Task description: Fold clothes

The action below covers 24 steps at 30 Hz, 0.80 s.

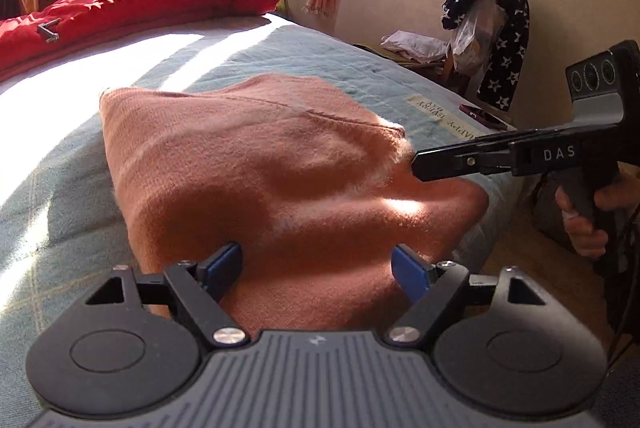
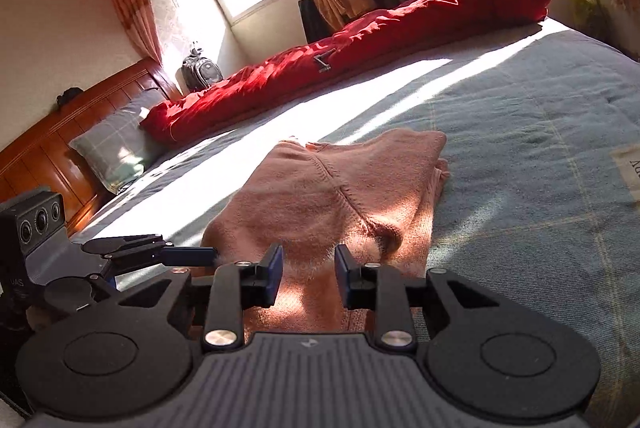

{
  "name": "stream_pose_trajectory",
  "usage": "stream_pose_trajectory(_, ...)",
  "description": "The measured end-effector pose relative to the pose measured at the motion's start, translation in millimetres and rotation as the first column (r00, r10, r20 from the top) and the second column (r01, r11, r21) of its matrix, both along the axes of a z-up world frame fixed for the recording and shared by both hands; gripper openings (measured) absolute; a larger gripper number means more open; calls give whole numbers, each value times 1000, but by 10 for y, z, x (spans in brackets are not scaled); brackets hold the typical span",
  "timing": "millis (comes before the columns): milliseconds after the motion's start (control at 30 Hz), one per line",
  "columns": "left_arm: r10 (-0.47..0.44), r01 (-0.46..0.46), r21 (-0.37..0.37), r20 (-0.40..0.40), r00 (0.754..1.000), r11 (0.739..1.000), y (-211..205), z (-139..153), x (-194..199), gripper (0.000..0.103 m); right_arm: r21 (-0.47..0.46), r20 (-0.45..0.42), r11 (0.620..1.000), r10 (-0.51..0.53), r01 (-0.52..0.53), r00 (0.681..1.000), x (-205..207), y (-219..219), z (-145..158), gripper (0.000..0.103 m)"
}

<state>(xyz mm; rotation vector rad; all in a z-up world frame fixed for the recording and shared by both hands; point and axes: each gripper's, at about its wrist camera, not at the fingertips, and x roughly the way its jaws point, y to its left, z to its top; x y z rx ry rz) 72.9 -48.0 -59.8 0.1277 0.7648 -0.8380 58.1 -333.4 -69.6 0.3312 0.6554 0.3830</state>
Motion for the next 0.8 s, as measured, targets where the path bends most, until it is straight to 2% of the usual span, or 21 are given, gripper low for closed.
stream_pose_trajectory(67,-12,11,-8,-33,999,1000,120,-4,-54,82,-31,-45,999,10,-11,999,40,17,-144,32)
stream_pose_trajectory(167,-11,9,-34,-58,998,999,235,188,4,82,20,-54,999,31,-30,998,28,-83,-204,32)
stream_pose_trajectory(333,-25,27,-72,22,999,997,123,412,382,85,-48,77,996,72,-69,994,151,17,198,38)
stream_pose_trajectory(433,-18,17,-68,-8,1000,998,0,308,683,85,-111,126,991,93,-79,988,364,120,311,42)
stream_pose_trajectory(467,-14,12,-63,-34,999,998,-2,235,744,85,-127,125,989,97,-81,987,450,143,303,43)
stream_pose_trajectory(533,-11,6,-59,-82,997,998,27,104,826,85,-160,35,984,87,-80,996,656,149,123,43)
stream_pose_trajectory(567,-23,17,-62,-86,996,998,46,115,820,85,-174,-16,982,76,-78,997,718,133,0,43)
stream_pose_trajectory(600,-29,24,-46,-95,995,999,52,165,828,85,-163,-27,984,74,-78,997,729,97,-17,43)
stream_pose_trajectory(700,-32,31,-13,-123,992,999,10,411,1003,85,-107,-32,991,77,-80,997,724,-26,25,43)
stream_pose_trajectory(800,-16,14,-22,-68,998,1000,-50,588,1240,85,-115,12,993,38,-36,999,839,-73,257,50)
